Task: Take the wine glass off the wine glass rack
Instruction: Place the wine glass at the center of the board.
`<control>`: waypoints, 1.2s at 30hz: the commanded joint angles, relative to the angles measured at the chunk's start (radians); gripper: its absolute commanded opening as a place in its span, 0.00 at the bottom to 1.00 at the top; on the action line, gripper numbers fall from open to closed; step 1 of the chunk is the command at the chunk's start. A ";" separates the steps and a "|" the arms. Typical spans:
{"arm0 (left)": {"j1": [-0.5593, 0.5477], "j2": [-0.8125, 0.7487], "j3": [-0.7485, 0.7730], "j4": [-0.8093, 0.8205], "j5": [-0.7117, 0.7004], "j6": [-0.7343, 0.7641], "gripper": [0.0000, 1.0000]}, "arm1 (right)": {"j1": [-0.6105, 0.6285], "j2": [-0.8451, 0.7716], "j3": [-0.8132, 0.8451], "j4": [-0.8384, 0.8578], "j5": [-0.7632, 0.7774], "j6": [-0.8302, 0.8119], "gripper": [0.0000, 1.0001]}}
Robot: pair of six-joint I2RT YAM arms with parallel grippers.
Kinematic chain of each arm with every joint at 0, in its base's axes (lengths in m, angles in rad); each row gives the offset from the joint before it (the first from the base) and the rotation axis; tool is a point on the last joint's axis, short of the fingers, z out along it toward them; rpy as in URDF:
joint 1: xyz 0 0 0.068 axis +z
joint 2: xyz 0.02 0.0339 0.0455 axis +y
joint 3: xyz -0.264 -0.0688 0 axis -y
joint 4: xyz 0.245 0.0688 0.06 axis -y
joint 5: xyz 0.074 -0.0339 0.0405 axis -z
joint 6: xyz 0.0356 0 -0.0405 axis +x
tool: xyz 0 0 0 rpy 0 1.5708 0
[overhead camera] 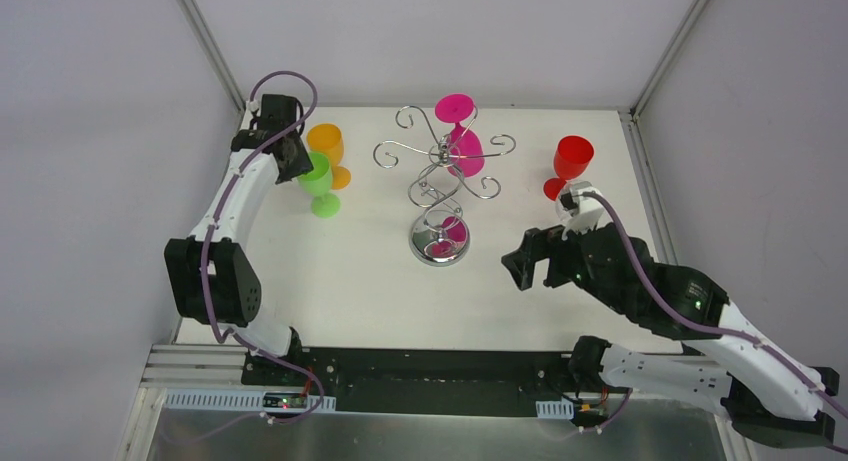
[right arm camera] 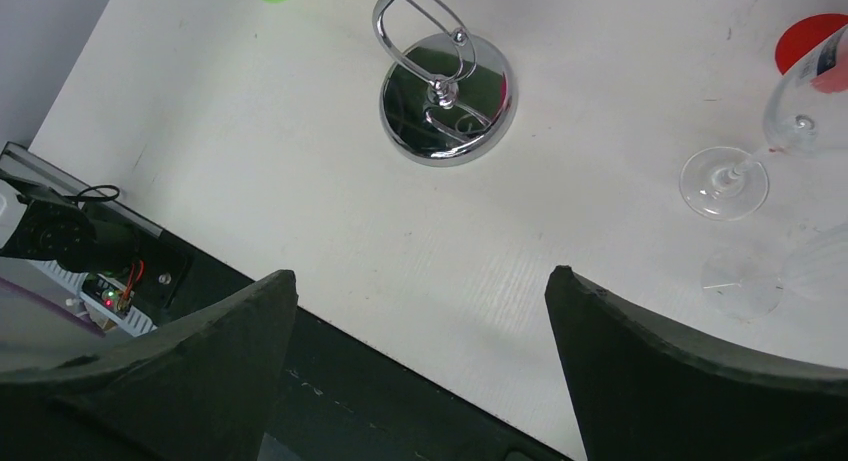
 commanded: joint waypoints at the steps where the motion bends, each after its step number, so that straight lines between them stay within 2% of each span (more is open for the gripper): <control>1: 0.011 -0.101 -0.011 0.004 0.032 0.004 0.39 | -0.006 0.048 0.090 -0.030 0.091 -0.017 0.99; 10: 0.011 -0.186 -0.004 -0.028 0.119 -0.013 0.41 | -0.032 0.122 0.214 0.015 0.149 -0.058 0.99; 17: 0.010 -0.287 -0.052 -0.038 0.228 -0.018 0.43 | -0.179 0.236 0.362 0.039 -0.085 -0.056 0.97; 25: 0.011 -0.391 -0.091 -0.079 0.407 -0.009 0.49 | -0.322 0.397 0.559 0.056 -0.240 -0.015 0.94; 36: 0.010 -0.495 -0.171 -0.091 0.705 -0.015 0.55 | -0.563 0.600 0.706 0.133 -0.531 0.123 0.77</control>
